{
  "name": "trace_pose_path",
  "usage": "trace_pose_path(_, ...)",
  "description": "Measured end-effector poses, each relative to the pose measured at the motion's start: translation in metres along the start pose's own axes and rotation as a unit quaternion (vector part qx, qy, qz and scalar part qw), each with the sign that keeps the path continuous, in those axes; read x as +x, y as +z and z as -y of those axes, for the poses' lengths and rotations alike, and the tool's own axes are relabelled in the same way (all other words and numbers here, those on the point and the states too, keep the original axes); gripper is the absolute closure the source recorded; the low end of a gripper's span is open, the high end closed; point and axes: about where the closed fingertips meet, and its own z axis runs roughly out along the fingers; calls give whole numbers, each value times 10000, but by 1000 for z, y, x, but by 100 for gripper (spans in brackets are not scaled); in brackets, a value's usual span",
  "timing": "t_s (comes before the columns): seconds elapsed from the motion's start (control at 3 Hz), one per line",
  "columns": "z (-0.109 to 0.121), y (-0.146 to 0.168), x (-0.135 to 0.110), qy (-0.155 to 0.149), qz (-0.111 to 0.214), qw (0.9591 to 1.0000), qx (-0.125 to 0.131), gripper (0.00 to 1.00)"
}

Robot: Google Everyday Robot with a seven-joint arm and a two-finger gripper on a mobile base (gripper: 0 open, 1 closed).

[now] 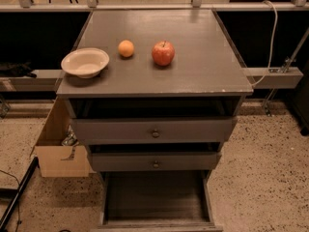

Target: Pick coke can from bottom drawer and place on counter

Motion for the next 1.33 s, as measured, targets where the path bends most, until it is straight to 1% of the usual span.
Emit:
trace_pose_path(0.33,2,-7,39,513,-495,9974,105,100)
trace_pose_path(0.67,-8,-17,80,1116,-946,9891,161,100)
trace_pose_path(1.0,-8,-17,80,1117,-947,9891,160,100)
trace_pose_path(1.33,-29,1,99,1305,-1187,9838,-332,100)
